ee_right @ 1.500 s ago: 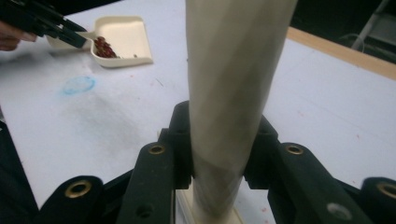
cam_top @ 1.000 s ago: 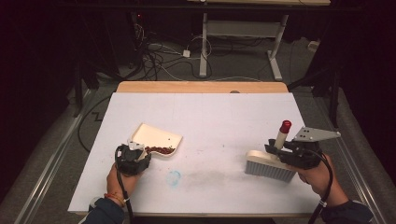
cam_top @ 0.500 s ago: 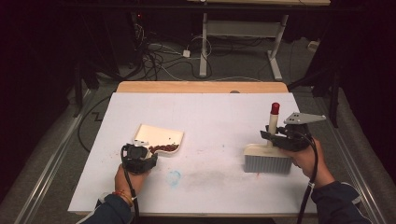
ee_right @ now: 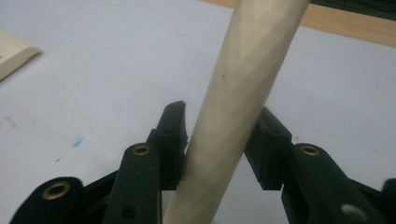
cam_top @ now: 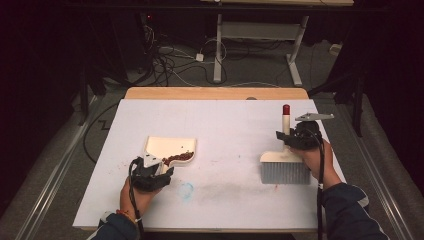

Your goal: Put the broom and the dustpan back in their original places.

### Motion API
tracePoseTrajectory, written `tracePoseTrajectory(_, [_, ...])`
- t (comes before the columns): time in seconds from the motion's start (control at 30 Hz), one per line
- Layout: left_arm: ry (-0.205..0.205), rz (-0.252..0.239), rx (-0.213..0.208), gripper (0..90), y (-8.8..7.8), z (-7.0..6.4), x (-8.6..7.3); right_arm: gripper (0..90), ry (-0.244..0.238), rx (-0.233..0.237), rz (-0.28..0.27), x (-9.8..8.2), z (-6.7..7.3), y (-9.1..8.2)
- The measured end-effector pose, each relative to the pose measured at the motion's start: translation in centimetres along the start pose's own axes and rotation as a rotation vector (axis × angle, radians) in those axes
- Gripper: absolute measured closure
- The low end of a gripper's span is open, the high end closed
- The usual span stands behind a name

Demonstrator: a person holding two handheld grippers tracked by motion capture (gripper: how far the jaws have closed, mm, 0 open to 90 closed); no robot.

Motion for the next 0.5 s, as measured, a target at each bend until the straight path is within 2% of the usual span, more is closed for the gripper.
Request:
tracePoseTrajectory(0.07, [0.063, -0.041, -0.015, 40.0, -0.9, -0.3, 0.2, 61.0, 0.014, -0.010, 0.008, 0.0, -0.3, 0.6])
tracePoseTrajectory(0.1, [0.079, -0.060, 0.004, 39.9, -1.3, -0.3, 0.3, 60.8, 0.019, -0.020, 0.008, 0.0, -0.5, 0.8])
tracePoseTrajectory(0.13, [0.088, -0.073, 0.027, 32.7, -1.6, -0.1, 0.3, 60.5, 0.022, -0.035, 0.011, 0.0, -0.7, 1.1])
tracePoseTrajectory(0.17, [0.105, -0.078, 0.019, 28.3, -1.8, -0.2, 0.1, 60.4, 0.025, -0.047, 0.011, 0.0, -0.8, 1.4])
tracePoseTrajectory(0.2, [0.127, -0.075, -0.002, 32.4, -1.9, -0.2, -0.1, 60.2, 0.030, -0.050, 0.010, -0.1, -0.9, 1.6])
tracePoseTrajectory(0.23, [0.137, -0.073, -0.003, 31.9, -2.0, -0.2, -0.3, 59.2, 0.034, -0.063, 0.008, -0.2, -1.1, 1.8])
tracePoseTrajectory(0.3, [0.137, -0.070, -0.009, 26.4, -2.1, -0.1, -0.8, 54.6, 0.035, -0.098, -0.012, -0.1, -1.4, 2.0])
tracePoseTrajectory(0.33, [0.138, -0.076, -0.010, 26.3, -2.2, 0.0, -0.9, 54.7, 0.039, -0.094, -0.031, 0.1, -1.4, 2.1])
tracePoseTrajectory(0.4, [0.133, -0.083, -0.013, 24.9, -2.4, 0.2, -1.1, 55.3, 0.017, -0.123, -0.038, 0.3, -1.4, 2.1])
tracePoseTrajectory(0.5, [0.129, -0.081, -0.012, 23.9, -2.5, 0.6, -1.4, 54.4, 0.010, -0.135, -0.053, 0.5, -1.4, 2.2])
Point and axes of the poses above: each handheld gripper's, and its own axes: y roughly forward along the jaws, x roughly out of its top, z roughly to its left, the point moved 8 cm from there along y, roughly forward along the jaws, and after that the axes turned 1 degree about z, right-handed, at the moved point
